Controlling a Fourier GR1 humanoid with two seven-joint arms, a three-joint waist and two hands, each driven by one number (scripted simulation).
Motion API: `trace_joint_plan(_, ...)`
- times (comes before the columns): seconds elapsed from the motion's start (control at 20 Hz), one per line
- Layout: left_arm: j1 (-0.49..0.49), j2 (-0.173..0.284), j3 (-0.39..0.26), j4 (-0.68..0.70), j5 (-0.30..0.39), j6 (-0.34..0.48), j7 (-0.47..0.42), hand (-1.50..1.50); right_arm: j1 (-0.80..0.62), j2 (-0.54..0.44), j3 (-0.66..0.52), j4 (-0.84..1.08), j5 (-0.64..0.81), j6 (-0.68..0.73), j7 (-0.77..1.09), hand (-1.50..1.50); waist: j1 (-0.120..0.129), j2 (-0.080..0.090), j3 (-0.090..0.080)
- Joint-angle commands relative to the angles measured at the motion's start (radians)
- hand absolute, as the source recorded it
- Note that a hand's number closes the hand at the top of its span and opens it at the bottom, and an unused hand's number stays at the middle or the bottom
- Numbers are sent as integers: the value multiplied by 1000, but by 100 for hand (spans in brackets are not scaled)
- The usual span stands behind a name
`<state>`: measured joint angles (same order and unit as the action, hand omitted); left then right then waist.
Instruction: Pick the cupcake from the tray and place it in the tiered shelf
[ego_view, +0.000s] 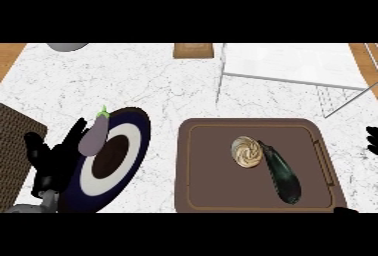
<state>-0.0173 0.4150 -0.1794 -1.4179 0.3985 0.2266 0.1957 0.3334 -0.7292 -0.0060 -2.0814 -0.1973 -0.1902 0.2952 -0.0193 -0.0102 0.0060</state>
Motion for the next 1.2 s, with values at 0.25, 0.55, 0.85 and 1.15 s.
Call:
trace_joint_plan(0.25,-20,-43,-22,83,-18,-37,4,0,-194,-129,97,-213,104,-48,575,-150,32,15,-10)
trace_joint_plan(0.55,-41,-46,-19,69,-32,-29,36,0,-411,-95,279,-167,324,-108,885,-150,47,15,-10)
trace_joint_plan(0.85,-59,-22,11,79,-13,-80,46,0,-616,32,412,23,383,-32,1008,-150,53,16,-9)
trace_joint_plan(1.15,-34,-47,3,58,-34,-62,39,0,-704,138,516,141,463,5,1060,-150,48,13,-8)
